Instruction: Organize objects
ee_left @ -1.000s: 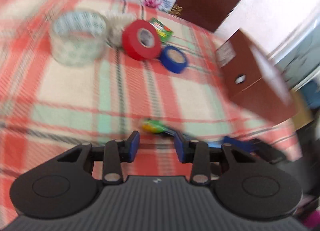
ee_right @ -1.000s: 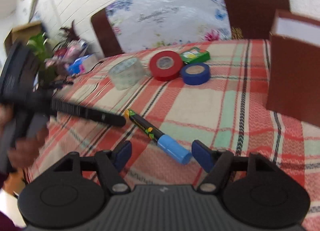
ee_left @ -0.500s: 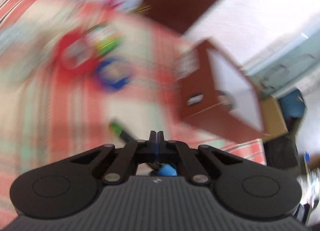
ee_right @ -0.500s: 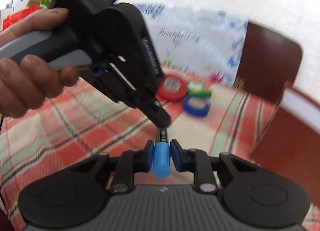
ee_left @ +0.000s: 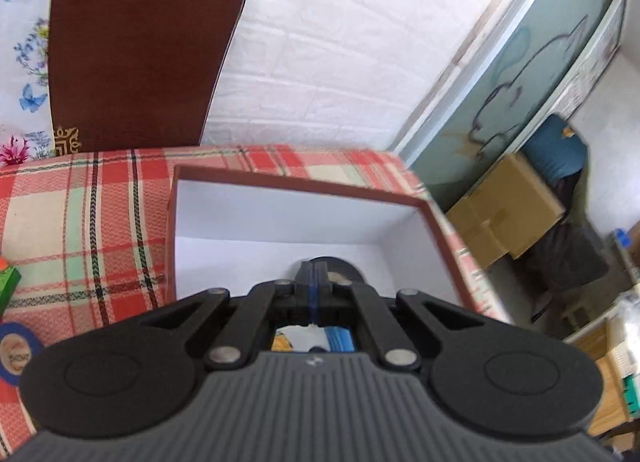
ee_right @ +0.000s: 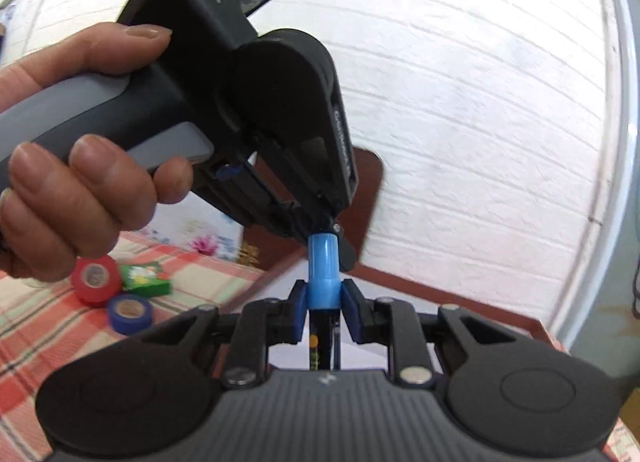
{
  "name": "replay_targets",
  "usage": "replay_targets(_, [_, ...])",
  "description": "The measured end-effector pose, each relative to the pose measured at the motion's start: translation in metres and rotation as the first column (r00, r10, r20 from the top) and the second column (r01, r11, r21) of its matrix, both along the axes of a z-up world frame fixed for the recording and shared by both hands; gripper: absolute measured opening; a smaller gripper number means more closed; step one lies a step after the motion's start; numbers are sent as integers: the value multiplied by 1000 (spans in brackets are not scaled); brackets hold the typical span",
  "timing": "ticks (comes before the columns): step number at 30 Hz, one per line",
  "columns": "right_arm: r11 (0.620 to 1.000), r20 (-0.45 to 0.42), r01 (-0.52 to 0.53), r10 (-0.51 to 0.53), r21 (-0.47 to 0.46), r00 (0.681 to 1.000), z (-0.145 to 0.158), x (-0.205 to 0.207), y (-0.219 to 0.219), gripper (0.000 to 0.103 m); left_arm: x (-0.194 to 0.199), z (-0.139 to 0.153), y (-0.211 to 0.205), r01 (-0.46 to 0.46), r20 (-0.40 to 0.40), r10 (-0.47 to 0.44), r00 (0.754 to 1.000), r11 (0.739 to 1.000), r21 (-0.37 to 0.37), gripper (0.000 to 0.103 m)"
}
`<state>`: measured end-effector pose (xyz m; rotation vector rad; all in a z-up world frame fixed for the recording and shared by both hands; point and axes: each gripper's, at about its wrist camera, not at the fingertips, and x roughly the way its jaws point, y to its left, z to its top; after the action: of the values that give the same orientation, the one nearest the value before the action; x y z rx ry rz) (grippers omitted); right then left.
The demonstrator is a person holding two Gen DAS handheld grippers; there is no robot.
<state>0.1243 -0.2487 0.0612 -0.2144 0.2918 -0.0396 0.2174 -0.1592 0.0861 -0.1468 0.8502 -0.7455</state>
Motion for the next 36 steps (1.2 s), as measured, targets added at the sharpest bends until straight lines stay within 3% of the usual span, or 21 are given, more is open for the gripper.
replay_targets(3, [998,-36,59,-57,31,998,-13,13,-16,30,6,-12,-4,-35,1,35,999,997,65,3])
replay_targets(4, [997,-37,69,-67,45,997,-14,14,-19,46,8,-14,-2,-44,5,44,999,996,77,3])
replay_targets(5, [995,-25,80,-78,58,997,-15,12,-22,50,7,-14,1,-49,9,48,999,996,78,3])
replay_targets(12, [987,10,107,-109,119,994,-7,-6,-34,50,-13,-1,24,-75,55,71,996,995,72,5])
replay_targets(17, [987,-32,140,-138,80,990,0,18,-35,49,-29,4,28,-78,68,74,995,995,64,7])
replay_targets(19, [979,-26,168,-166,120,986,9,23,-42,48,-35,7,37,-79,79,75,994,996,51,7])
replay_targets(21, [969,22,168,-175,182,984,21,12,-52,50,-43,8,48,-95,103,89,991,994,58,10])
replay_targets(24, [956,63,211,-228,202,972,31,-4,-56,50,-51,5,66,-128,106,120,987,989,69,14])
replay_targets(30, [932,42,246,-266,264,963,21,-60,-67,51,-79,-13,98,-115,120,102,988,988,105,14])
replay_targets(36, [945,-27,125,-122,302,992,15,-67,-39,51,-97,-43,141,-179,135,153,979,962,204,22])
